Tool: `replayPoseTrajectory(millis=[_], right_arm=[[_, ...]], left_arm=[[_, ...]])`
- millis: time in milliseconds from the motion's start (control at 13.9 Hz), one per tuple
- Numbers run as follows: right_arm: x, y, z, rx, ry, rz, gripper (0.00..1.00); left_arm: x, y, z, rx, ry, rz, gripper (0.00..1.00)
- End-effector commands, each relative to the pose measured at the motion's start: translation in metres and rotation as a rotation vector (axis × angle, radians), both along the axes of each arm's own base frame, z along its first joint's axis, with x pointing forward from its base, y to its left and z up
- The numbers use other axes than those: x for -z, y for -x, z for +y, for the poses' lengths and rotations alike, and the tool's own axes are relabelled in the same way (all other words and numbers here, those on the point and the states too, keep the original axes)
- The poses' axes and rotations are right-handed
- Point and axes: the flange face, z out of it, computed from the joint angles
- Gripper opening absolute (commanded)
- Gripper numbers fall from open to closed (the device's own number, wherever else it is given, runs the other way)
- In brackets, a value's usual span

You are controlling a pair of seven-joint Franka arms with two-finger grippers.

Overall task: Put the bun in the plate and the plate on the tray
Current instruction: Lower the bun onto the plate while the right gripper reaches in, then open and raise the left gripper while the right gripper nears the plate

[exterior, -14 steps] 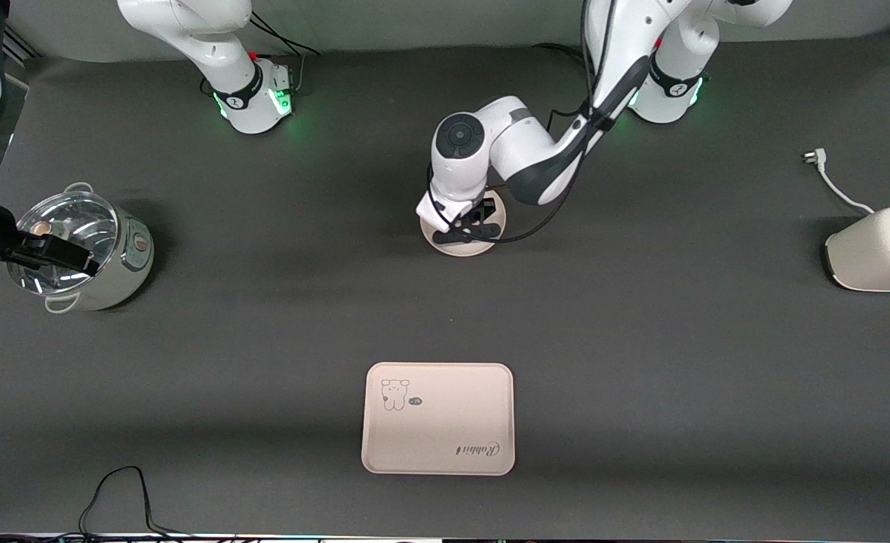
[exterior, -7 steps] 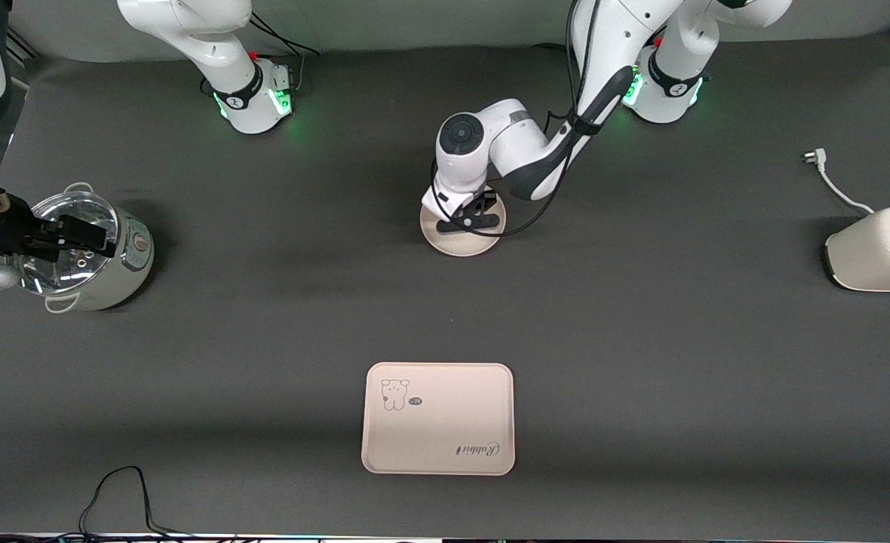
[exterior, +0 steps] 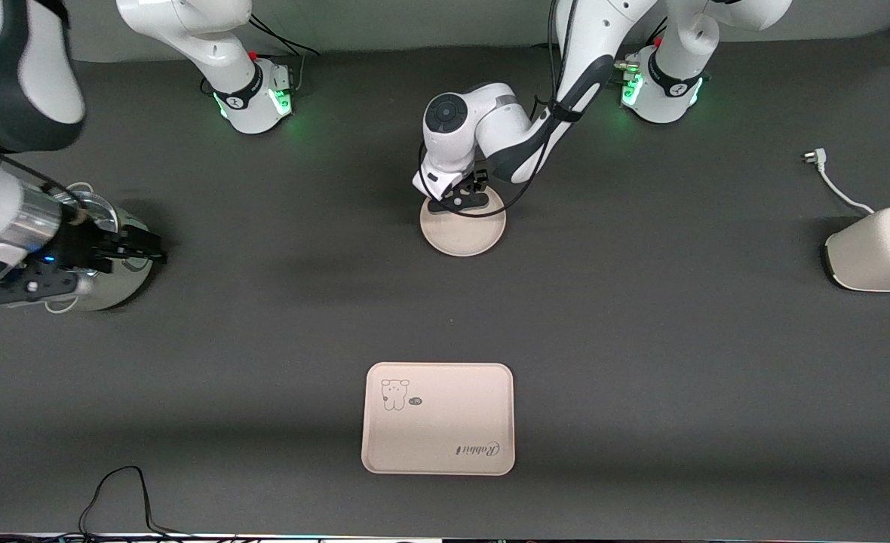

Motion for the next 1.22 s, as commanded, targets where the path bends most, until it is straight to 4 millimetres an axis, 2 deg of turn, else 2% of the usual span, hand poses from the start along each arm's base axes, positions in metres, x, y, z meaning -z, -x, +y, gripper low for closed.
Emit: replayPoseTrajectory(millis=[0,72,143,215,287,359,430,574,717,933,1148], right_arm=[[0.03,0.026,0.033,-0.006,-0.023,-0.052,1.0],[0.039,0.03,0.055,0.007,-0.029,-0.048,1.0],[0.052,0.033,0.065,0.041,-0.026,-0.036,1.0],[0.064,0.04,0.086,0.039,-0.024,-0.024,1.0],[0.075,0.048,0.11,0.044,-0.022,-0.016,0.97],[0.088,0.051,0.128,0.091,-0.022,-0.009,0.96],[0.099,0.056,0.154,0.114,-0.024,-0.007,0.96],[0.123,0.07,0.203,0.149,-0.033,-0.019,0.96],[0.149,0.092,0.245,0.16,-0.038,-0.047,0.96],[0.199,0.122,0.302,0.182,0.004,-0.086,0.95],[0.249,0.151,0.339,0.186,0.064,-0.133,0.94]], left_arm=[[-0.019,-0.012,0.012,-0.025,-0.004,-0.044,1.0],[-0.028,-0.026,0.02,-0.046,-0.003,-0.054,1.0],[-0.04,-0.044,0.031,-0.066,-0.01,-0.062,1.0],[-0.056,-0.062,0.044,-0.062,-0.018,-0.072,1.0],[-0.079,-0.086,0.064,-0.038,-0.033,-0.084,1.0],[-0.108,-0.112,0.091,-0.035,-0.053,-0.098,1.0],[-0.141,-0.146,0.123,-0.017,-0.069,-0.107,1.0],[-0.198,-0.195,0.178,0.043,-0.097,-0.08,1.0],[-0.241,-0.235,0.227,0.07,-0.099,-0.059,1.0],[-0.272,-0.268,0.295,0.064,-0.098,-0.048,1.0],[-0.283,-0.283,0.352,0.124,-0.092,-0.03,1.0]])
